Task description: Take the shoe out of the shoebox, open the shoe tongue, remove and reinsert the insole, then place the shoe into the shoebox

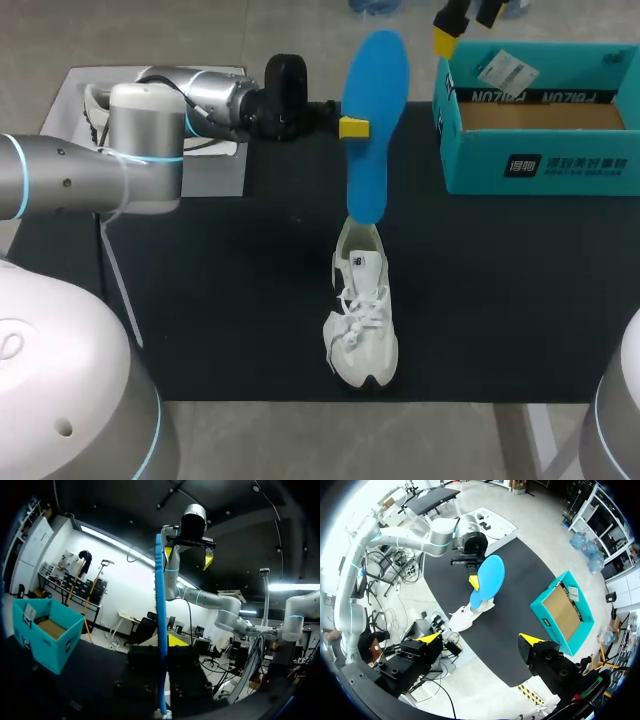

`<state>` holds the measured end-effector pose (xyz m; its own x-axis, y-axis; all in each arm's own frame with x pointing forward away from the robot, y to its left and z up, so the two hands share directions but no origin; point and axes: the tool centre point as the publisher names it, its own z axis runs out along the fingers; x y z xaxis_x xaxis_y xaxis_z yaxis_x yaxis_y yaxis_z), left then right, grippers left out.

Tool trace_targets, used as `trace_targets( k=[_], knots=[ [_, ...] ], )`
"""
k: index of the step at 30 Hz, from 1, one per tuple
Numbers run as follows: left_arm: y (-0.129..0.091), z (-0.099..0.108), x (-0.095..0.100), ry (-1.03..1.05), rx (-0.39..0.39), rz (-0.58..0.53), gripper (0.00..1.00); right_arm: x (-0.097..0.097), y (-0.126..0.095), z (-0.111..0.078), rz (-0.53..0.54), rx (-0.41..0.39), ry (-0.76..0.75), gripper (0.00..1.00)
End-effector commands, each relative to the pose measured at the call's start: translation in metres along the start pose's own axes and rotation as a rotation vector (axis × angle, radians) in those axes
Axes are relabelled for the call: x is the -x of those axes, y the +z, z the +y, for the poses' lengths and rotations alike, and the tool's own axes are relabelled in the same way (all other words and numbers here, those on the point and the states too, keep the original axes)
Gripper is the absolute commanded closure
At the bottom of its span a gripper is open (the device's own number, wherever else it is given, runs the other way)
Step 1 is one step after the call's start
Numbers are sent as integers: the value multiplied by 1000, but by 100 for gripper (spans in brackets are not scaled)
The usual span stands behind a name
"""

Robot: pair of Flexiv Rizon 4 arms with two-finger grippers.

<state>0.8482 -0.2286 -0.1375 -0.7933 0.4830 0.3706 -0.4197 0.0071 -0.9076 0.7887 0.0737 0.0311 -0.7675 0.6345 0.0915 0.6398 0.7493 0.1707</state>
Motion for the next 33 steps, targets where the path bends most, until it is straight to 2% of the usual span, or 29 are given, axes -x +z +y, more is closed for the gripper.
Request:
trace_targets(
  k=[1, 3, 4, 5, 8, 10, 16, 28, 33],
  knots=[
    [1, -5, 12, -173, 16, -112, 100, 1, 0, 0, 0, -2, 0, 0],
    [-1, -6, 19, -262, 21, -190, 100, 1, 0, 0, 0, -2, 0, 0],
    [-3, -6, 22, -292, -7, -208, 100, 1, 0, 0, 0, -2, 0, 0],
    [-5, -7, 26, -375, -10, -236, 100, 1, 0, 0, 0, -2, 0, 0],
    [-10, -4, 34, -456, -30, -287, 100, 1, 0, 0, 0, -2, 0, 0],
    [-12, -1, 39, -517, -49, -267, 100, 1, 0, 0, 0, -2, 0, 0],
    [-25, 13, 62, -704, -75, -346, 100, 1, 0, 0, 0, -2, 0, 0],
    [-23, 15, 59, -790, -87, -392, 100, 1, 0, 0, 0, -2, 0, 0],
    [-27, 16, 57, -786, -132, -373, 100, 1, 0, 0, 0, -2, 0, 0]
  ],
)
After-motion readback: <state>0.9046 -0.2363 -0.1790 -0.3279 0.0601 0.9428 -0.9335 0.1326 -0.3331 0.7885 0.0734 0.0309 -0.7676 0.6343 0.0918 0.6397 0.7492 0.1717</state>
